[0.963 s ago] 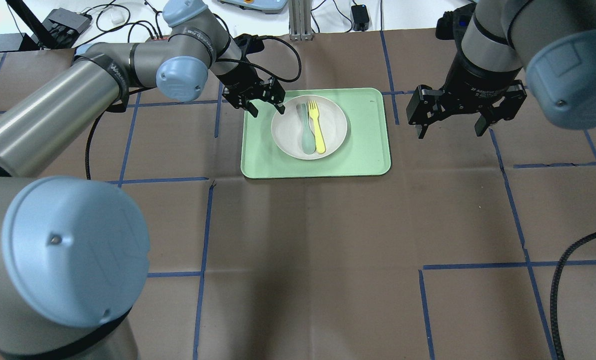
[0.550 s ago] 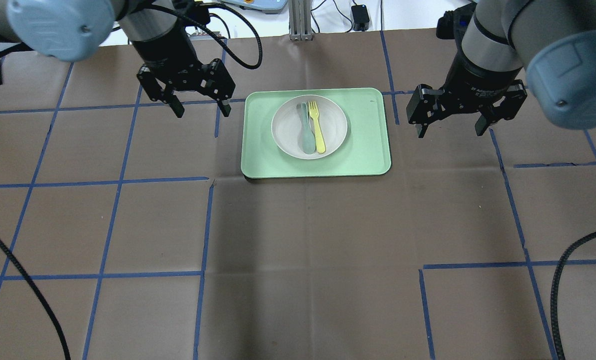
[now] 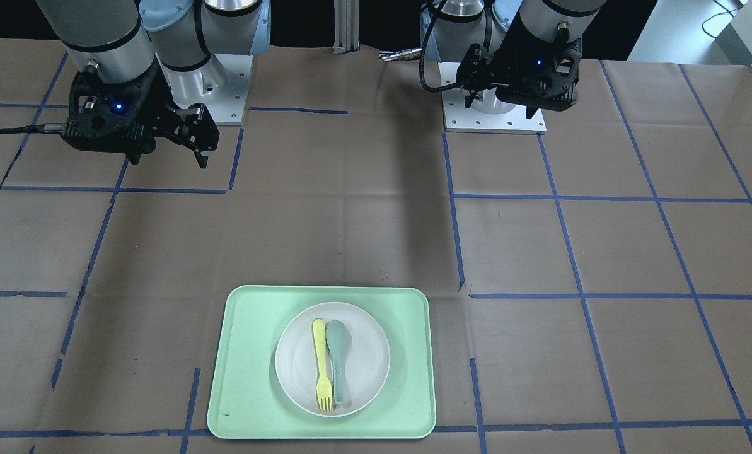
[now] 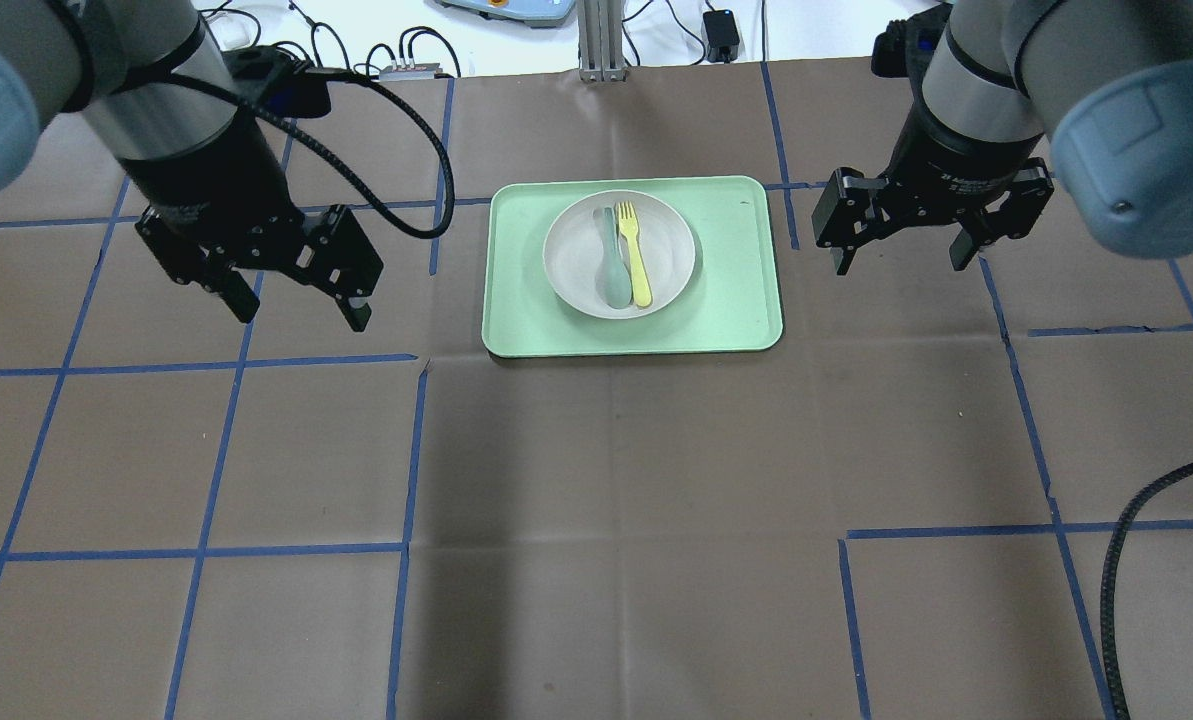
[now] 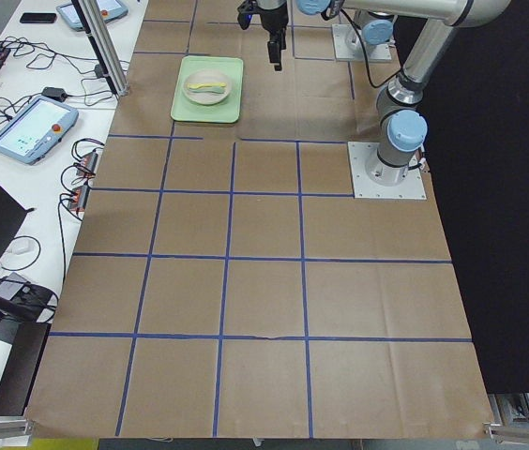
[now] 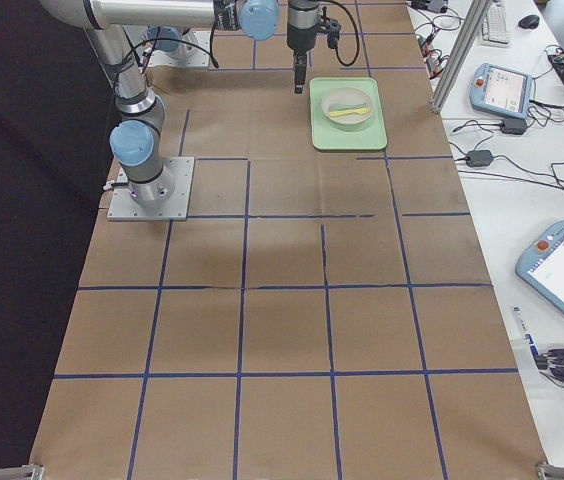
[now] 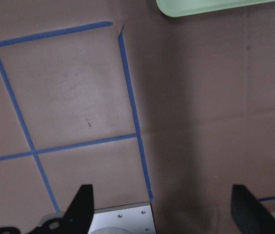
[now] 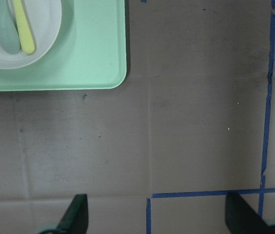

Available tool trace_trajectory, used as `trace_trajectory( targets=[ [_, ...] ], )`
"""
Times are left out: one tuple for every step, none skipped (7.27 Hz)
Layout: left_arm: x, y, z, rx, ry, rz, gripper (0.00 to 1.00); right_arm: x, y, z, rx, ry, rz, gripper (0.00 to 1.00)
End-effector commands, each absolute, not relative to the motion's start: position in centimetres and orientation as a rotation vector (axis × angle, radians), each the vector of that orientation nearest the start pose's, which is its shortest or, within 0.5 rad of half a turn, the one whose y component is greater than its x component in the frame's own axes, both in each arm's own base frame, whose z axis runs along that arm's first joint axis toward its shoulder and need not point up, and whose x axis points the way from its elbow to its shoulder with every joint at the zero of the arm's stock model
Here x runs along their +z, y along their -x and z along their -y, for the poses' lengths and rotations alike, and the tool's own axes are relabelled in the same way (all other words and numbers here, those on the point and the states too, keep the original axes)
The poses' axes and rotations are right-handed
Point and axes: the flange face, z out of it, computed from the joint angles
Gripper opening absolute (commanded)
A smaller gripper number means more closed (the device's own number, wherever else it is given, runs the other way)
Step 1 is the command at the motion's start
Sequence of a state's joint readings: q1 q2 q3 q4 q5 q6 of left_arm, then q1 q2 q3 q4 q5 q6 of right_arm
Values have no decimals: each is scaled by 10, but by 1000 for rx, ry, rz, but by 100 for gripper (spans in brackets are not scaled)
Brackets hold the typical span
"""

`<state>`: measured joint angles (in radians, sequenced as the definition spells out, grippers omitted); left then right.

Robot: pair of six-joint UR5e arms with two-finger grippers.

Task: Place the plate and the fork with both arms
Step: 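Raise the left gripper away from the tray while the right gripper moves toward the plate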

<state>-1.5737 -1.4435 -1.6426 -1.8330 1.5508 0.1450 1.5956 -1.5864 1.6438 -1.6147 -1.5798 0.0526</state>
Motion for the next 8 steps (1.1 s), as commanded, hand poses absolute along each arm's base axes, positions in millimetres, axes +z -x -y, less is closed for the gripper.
trace_trajectory(
  targets=[
    [477,116,410,341,-157,-3162,100,456,-151,500,33,-48,-3105,100],
    [476,115,414,264,-160,-3165,100,455,-158,514,34,-32,-3110,100],
    [470,115,418,273,-157,-3166,100,450,-173,524,43,-6,-3120,100],
    [469,114,419,278,-158,-3160,100,449,-186,536,37,-48,-3122,100],
    [468,112,430,286,-156,-3157,100,443,-204,554,43,-53,-3123,100],
    [466,113,439,293,-160,-3156,100,438,-229,575,21,-65,-3120,100],
    [468,113,441,288,-160,-3157,100,427,-256,597,-5,-38,-3119,100],
    [467,117,441,290,-169,-3161,100,404,-282,620,-25,-19,-3117,100]
  ],
)
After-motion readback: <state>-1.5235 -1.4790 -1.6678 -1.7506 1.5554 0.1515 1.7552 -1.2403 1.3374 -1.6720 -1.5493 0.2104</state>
